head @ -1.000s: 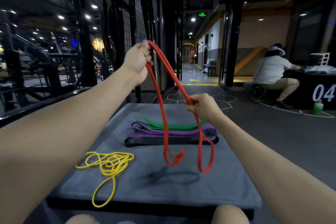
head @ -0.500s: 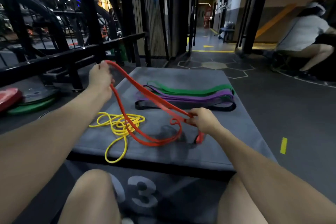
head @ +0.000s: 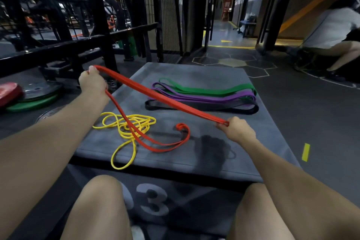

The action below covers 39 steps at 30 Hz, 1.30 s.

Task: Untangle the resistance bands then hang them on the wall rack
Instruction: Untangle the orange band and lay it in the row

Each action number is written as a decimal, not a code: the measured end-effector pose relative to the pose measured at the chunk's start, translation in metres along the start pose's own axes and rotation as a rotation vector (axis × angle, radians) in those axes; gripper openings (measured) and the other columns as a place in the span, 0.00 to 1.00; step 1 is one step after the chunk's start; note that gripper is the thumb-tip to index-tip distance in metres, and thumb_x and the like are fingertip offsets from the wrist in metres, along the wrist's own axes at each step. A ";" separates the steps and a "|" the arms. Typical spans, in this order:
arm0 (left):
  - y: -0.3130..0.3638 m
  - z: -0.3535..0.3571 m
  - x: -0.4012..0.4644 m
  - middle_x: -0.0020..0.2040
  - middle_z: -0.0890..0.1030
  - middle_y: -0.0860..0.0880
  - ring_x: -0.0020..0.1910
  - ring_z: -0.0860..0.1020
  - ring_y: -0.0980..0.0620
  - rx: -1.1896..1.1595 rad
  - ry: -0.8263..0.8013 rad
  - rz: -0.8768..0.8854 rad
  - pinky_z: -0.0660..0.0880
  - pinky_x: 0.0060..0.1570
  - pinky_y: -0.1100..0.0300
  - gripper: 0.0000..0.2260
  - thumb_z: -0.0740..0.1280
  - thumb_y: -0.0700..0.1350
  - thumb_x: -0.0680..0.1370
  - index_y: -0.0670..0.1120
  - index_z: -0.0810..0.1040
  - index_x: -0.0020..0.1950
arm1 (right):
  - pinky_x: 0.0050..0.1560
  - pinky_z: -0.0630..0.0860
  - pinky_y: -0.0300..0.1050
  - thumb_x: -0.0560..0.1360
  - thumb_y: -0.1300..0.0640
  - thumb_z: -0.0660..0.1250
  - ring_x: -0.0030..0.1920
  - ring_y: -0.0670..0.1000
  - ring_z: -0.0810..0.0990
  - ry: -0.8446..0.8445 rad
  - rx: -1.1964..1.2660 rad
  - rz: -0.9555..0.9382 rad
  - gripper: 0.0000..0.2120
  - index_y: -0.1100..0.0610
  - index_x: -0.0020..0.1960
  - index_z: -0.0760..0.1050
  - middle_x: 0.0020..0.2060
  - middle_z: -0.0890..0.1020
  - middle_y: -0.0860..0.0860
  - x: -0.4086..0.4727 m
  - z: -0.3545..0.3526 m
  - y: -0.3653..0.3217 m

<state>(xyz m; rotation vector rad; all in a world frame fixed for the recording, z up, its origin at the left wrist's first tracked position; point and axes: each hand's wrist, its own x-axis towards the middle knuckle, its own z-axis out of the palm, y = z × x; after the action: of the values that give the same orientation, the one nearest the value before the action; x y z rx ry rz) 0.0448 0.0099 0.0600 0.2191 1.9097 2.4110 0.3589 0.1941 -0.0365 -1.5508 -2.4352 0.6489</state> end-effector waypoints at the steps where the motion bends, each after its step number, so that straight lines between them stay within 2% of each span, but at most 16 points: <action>1: -0.002 0.001 0.000 0.30 0.64 0.50 0.25 0.61 0.54 0.023 -0.005 0.018 0.62 0.25 0.63 0.14 0.52 0.47 0.81 0.48 0.64 0.35 | 0.38 0.72 0.48 0.73 0.36 0.61 0.42 0.59 0.77 0.004 -0.039 -0.003 0.22 0.56 0.39 0.67 0.41 0.77 0.55 -0.001 0.002 -0.001; 3: -0.009 0.003 -0.002 0.31 0.65 0.50 0.27 0.63 0.53 0.089 -0.027 0.076 0.64 0.33 0.58 0.13 0.53 0.47 0.80 0.49 0.65 0.36 | 0.49 0.74 0.52 0.73 0.36 0.62 0.52 0.62 0.76 0.004 -0.111 -0.045 0.25 0.59 0.49 0.68 0.50 0.76 0.57 -0.003 0.013 -0.001; 5: -0.017 0.004 -0.003 0.31 0.66 0.50 0.28 0.64 0.53 0.135 -0.063 0.100 0.63 0.32 0.58 0.13 0.53 0.47 0.80 0.50 0.65 0.36 | 0.62 0.68 0.54 0.69 0.34 0.65 0.62 0.62 0.70 -0.046 -0.152 -0.084 0.33 0.60 0.60 0.65 0.60 0.72 0.60 -0.008 0.025 0.000; 7: -0.024 0.004 -0.003 0.31 0.65 0.50 0.28 0.64 0.53 0.157 -0.069 0.097 0.62 0.29 0.59 0.13 0.53 0.47 0.80 0.50 0.65 0.35 | 0.65 0.63 0.54 0.65 0.32 0.68 0.66 0.60 0.65 -0.110 -0.184 -0.097 0.39 0.57 0.64 0.63 0.63 0.69 0.57 -0.011 0.031 0.003; 9: -0.030 0.002 0.000 0.32 0.65 0.50 0.29 0.64 0.53 0.168 -0.063 0.101 0.61 0.29 0.59 0.13 0.53 0.47 0.79 0.50 0.65 0.35 | 0.66 0.63 0.54 0.62 0.32 0.70 0.66 0.59 0.64 -0.161 -0.154 -0.106 0.41 0.55 0.65 0.63 0.63 0.68 0.56 -0.010 0.028 0.008; 11: -0.032 -0.003 0.003 0.32 0.66 0.50 0.29 0.64 0.53 0.167 -0.060 0.101 0.61 0.29 0.59 0.12 0.54 0.47 0.78 0.50 0.66 0.35 | 0.62 0.67 0.52 0.60 0.32 0.72 0.63 0.58 0.67 -0.229 -0.131 -0.116 0.40 0.54 0.62 0.66 0.60 0.69 0.55 -0.010 0.023 0.018; 13: -0.036 -0.007 0.007 0.33 0.67 0.50 0.30 0.64 0.53 0.174 -0.064 0.095 0.60 0.29 0.59 0.11 0.54 0.47 0.77 0.50 0.66 0.35 | 0.50 0.70 0.47 0.60 0.36 0.75 0.53 0.55 0.70 -0.268 -0.113 -0.116 0.33 0.54 0.53 0.67 0.52 0.72 0.53 -0.012 0.021 0.027; 16: -0.040 -0.008 0.010 0.32 0.66 0.49 0.30 0.63 0.52 0.179 -0.083 0.097 0.59 0.29 0.59 0.09 0.54 0.48 0.75 0.50 0.65 0.35 | 0.36 0.65 0.45 0.68 0.46 0.74 0.42 0.54 0.71 -0.182 0.049 -0.093 0.21 0.54 0.40 0.62 0.38 0.71 0.51 -0.017 0.021 0.034; 20: -0.042 -0.003 0.006 0.32 0.65 0.49 0.30 0.63 0.52 0.195 -0.109 0.116 0.59 0.29 0.59 0.09 0.54 0.47 0.75 0.50 0.66 0.35 | 0.41 0.65 0.45 0.77 0.56 0.62 0.43 0.57 0.71 -0.096 0.073 -0.097 0.11 0.59 0.43 0.61 0.37 0.71 0.54 -0.018 0.013 0.034; 22: -0.040 -0.002 0.005 0.32 0.65 0.49 0.30 0.63 0.53 0.188 -0.094 0.109 0.60 0.30 0.59 0.09 0.54 0.47 0.76 0.49 0.67 0.37 | 0.41 0.65 0.45 0.75 0.58 0.64 0.43 0.57 0.71 -0.119 0.044 -0.112 0.10 0.57 0.43 0.62 0.37 0.71 0.53 -0.018 0.010 0.035; 24: -0.037 -0.004 0.009 0.33 0.67 0.50 0.29 0.64 0.53 0.167 -0.069 0.103 0.62 0.33 0.57 0.08 0.54 0.48 0.76 0.48 0.69 0.40 | 0.43 0.67 0.44 0.71 0.57 0.69 0.45 0.57 0.73 -0.126 -0.064 -0.144 0.11 0.55 0.43 0.66 0.44 0.74 0.55 -0.019 0.010 0.039; 27: -0.033 -0.009 0.016 0.32 0.67 0.49 0.29 0.65 0.53 0.185 -0.046 0.097 0.61 0.34 0.58 0.09 0.55 0.49 0.75 0.50 0.68 0.36 | 0.52 0.72 0.49 0.69 0.53 0.73 0.53 0.60 0.73 -0.012 -0.087 -0.092 0.17 0.58 0.51 0.71 0.52 0.71 0.58 -0.021 0.014 0.055; 31: -0.032 -0.013 0.017 0.32 0.67 0.50 0.29 0.65 0.53 0.197 -0.034 0.086 0.62 0.34 0.57 0.09 0.55 0.49 0.76 0.49 0.69 0.37 | 0.39 0.70 0.47 0.69 0.55 0.73 0.43 0.58 0.75 0.144 0.087 -0.025 0.15 0.59 0.45 0.68 0.41 0.75 0.56 -0.026 0.010 0.063; 33: -0.032 -0.013 0.018 0.32 0.67 0.50 0.29 0.65 0.53 0.193 -0.024 0.076 0.63 0.38 0.54 0.11 0.55 0.50 0.75 0.46 0.73 0.44 | 0.37 0.68 0.45 0.69 0.59 0.73 0.40 0.57 0.75 0.246 0.179 -0.094 0.12 0.58 0.41 0.69 0.36 0.77 0.55 -0.027 0.005 0.055; 35: -0.030 -0.012 0.015 0.32 0.66 0.50 0.29 0.64 0.53 0.186 -0.031 0.075 0.63 0.39 0.54 0.09 0.55 0.49 0.75 0.46 0.71 0.42 | 0.37 0.71 0.44 0.69 0.64 0.72 0.39 0.55 0.77 0.295 0.238 -0.191 0.09 0.56 0.38 0.72 0.34 0.78 0.53 -0.027 0.000 0.042; 39: -0.024 -0.008 0.011 0.32 0.66 0.50 0.28 0.64 0.53 0.172 -0.044 0.080 0.61 0.30 0.59 0.11 0.54 0.48 0.78 0.50 0.67 0.36 | 0.40 0.74 0.45 0.69 0.67 0.67 0.41 0.55 0.79 0.182 -0.021 -0.439 0.09 0.55 0.41 0.81 0.37 0.83 0.53 -0.030 -0.001 0.018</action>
<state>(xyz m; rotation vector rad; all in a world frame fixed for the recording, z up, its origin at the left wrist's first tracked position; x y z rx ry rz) 0.0317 0.0091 0.0356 0.3612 2.1283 2.2682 0.3876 0.1742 -0.0414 -0.9753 -2.5212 0.3813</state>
